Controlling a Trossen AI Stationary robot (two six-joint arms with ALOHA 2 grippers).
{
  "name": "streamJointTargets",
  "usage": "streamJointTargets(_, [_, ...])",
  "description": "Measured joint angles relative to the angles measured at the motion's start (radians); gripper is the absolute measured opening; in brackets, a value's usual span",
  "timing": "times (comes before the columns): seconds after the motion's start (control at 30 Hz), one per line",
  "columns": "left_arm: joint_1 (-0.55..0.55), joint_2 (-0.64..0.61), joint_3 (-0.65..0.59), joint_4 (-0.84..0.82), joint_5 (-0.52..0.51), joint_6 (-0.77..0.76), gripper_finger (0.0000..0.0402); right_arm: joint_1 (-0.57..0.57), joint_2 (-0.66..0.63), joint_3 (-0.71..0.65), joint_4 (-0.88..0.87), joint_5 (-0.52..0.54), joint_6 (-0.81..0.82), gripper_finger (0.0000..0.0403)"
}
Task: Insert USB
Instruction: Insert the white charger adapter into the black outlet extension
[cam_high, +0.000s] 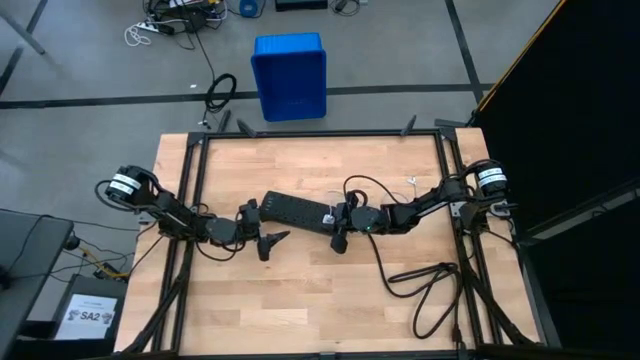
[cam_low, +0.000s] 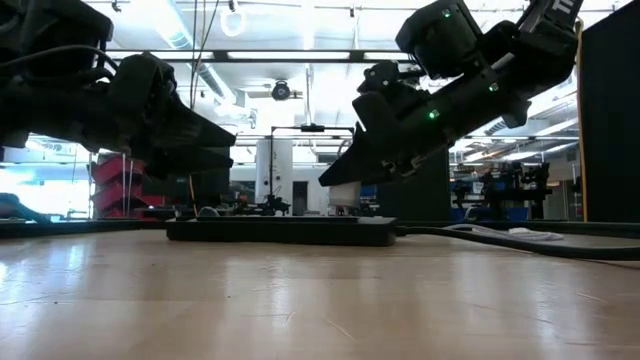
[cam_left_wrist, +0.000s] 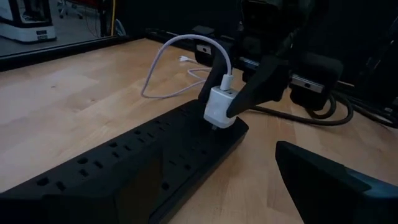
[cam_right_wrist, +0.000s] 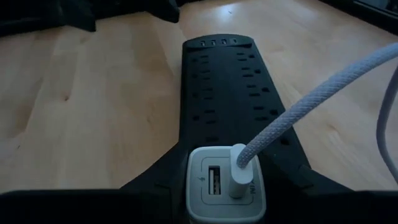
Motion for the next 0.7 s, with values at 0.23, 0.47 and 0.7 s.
streamJointTargets(0.23, [0.0,0.0,0.0,-0.004,0.0,0.0,0.0296,0.004,0.003,0.005,-0.04,0.004,0.001,0.0116])
streamJointTargets(0.47, [0.0,0.0,0.0,-0.006,0.0,0.001,0.0296,0.004,0.001,0.006,-0.087,0.008,0.0,0.0116])
streamJointTargets(0.7, [0.0,0.0,-0.001,-0.009,0.0,0.001,0.0296,0.005,0.001,0.005,-0.127,0.007,0.002,0.0116])
